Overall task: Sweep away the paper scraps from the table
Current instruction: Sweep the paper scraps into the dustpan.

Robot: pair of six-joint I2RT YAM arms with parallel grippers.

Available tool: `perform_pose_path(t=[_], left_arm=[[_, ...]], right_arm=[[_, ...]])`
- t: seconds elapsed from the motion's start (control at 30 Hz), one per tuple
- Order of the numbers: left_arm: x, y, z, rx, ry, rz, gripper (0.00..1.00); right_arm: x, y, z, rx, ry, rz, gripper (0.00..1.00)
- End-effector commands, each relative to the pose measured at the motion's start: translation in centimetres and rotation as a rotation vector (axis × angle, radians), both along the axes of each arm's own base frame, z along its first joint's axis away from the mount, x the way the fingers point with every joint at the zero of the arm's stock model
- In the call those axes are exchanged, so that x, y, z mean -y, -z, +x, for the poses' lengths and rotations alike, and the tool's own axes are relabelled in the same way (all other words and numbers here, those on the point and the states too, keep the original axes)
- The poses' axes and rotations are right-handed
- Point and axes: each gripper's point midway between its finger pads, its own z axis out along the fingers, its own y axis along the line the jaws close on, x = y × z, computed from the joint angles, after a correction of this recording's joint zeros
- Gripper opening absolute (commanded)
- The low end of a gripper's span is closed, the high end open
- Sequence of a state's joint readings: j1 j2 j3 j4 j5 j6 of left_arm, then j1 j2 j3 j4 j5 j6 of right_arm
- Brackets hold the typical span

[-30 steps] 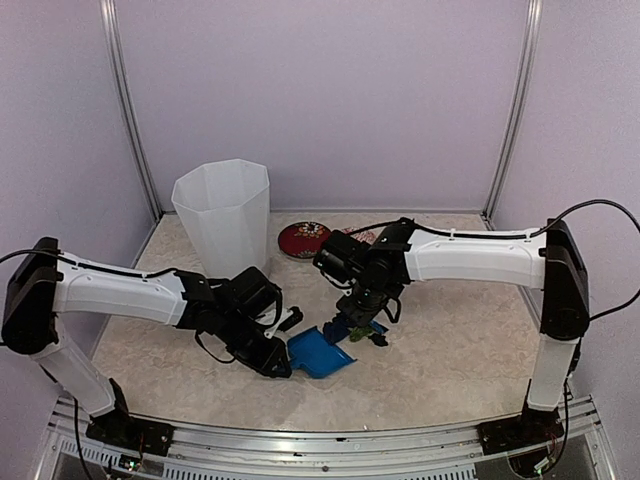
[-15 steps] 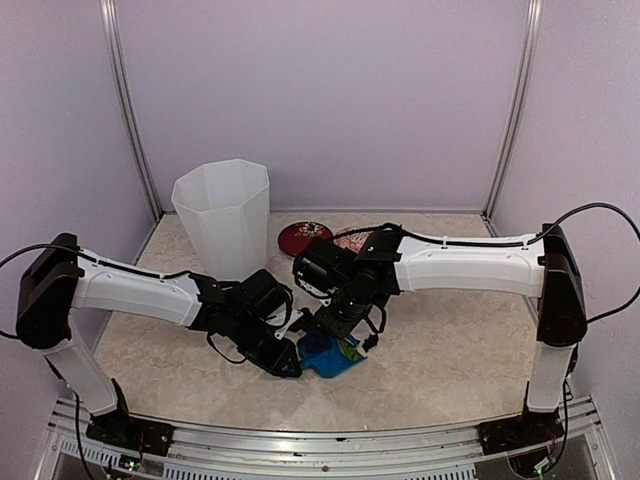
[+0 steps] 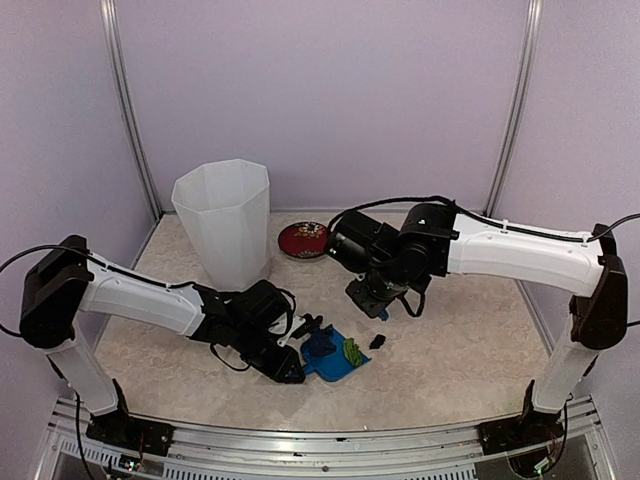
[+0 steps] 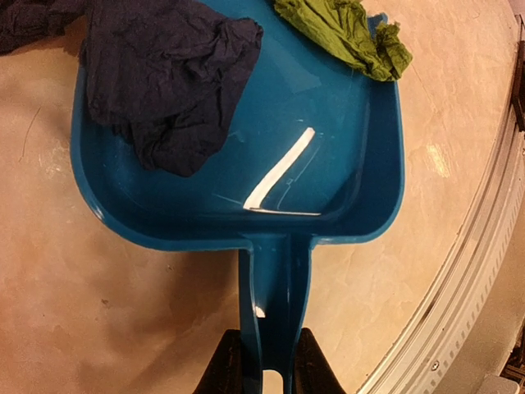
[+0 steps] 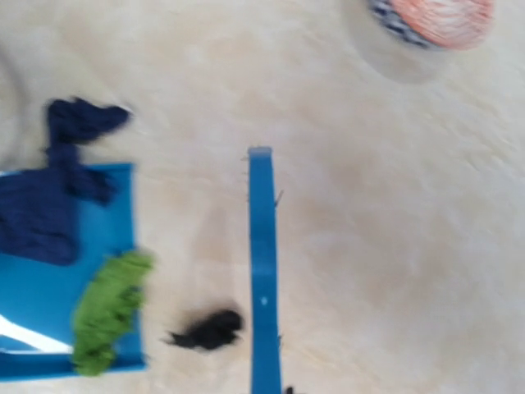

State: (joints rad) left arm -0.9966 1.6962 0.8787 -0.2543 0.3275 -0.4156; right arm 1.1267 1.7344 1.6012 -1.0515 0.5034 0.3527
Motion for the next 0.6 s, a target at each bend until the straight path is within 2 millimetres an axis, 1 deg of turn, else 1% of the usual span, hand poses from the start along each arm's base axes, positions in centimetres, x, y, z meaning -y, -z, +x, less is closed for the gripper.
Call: perform_pose_path(t=[0.0,0.1,0.2,0.37,0.5,0.57], left_arm=[[-0.9,1.2,-1.4,-0.031,0.002,0.048,0.00],[-0.8,0.9,-2.1,-0.044,0.008,0.039,0.00],[-0.8,0.4,-2.4,-0.050,0.008,0.033,0.00],[-0.3,-0.2,-2.6,-0.057,0.020,0.006,0.00],[-0.3,0.1,-2.5,-0.061,0.017,0.018,0.00],[-0.3,0.2,-2.6,-0.064,0.017,0.020,0.00]], right_arm=[[3.8,1.1,0.5,0.027,0.091,-0.096,0.00],[4.6,3.3,-0.1,-0.018,0.101,-0.130,0.00],[4.4,4.8,-0.7,-0.062,0.095,-0.119,0.00],[2.3,6.0,-1.5,-0.133,0.039,-0.039,0.00],[-0.1,6.6,-2.6,-0.204,-0.041,0.046,0.00],[-1.2,6.6,-3.5,-0.238,-0.092,0.080,0.00]])
